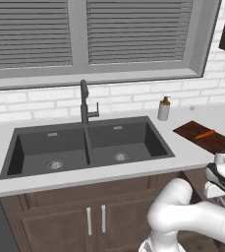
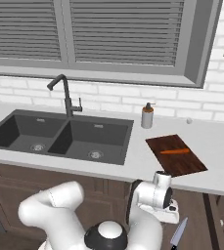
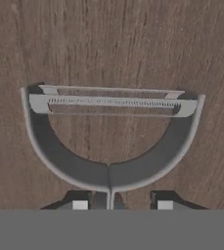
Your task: Place the appropriate cutting tool for cutting the carrot skin on the cutting board.
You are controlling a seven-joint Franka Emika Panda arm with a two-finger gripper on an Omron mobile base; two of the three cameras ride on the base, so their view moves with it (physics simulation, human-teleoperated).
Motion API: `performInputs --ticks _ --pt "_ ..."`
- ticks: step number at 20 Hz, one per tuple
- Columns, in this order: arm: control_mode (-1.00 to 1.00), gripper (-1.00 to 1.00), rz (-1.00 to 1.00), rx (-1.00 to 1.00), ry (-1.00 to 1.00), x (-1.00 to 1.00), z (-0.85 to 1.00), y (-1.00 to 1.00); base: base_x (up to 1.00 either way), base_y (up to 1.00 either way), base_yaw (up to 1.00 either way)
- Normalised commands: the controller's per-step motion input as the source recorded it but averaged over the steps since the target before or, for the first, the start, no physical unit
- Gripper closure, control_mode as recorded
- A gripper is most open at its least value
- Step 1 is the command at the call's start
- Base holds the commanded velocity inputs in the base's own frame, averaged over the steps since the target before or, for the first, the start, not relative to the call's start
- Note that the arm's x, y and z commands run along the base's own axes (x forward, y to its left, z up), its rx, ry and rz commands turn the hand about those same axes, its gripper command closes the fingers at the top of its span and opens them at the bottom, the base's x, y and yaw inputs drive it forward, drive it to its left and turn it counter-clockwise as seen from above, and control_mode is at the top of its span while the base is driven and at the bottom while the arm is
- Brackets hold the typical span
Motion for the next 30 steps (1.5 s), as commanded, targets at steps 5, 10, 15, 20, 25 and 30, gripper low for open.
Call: performInputs --ticks 5,10,15,20,25,30 --pt "-1.0 1.0 0.0 0.0 -0.15 -0.45 -0.11 0.16 0.0 0.0 0.0" --pt "-1.0 1.0 0.0 -0.02 -0.16 -0.41 0.61 -0.06 0.0 0.0 0.0" --pt "-1.0 1.0 0.0 -0.03 -0.12 -0.62 0.99 -0.26 0.0 0.0 0.0" --pt "-1.0 1.0 0.0 -0.08 -0.15 -0.27 1.0 -0.19 0.0 0.0 0.0" --pt "-1.0 1.0 0.0 -0.09 -0.15 0.08 1.0 -0.1 0.0 0.0 0.0" --pt "-1.0 1.0 0.05 -0.07 -0.09 0.46 0.97 -0.05 0.0 0.0 0.0"
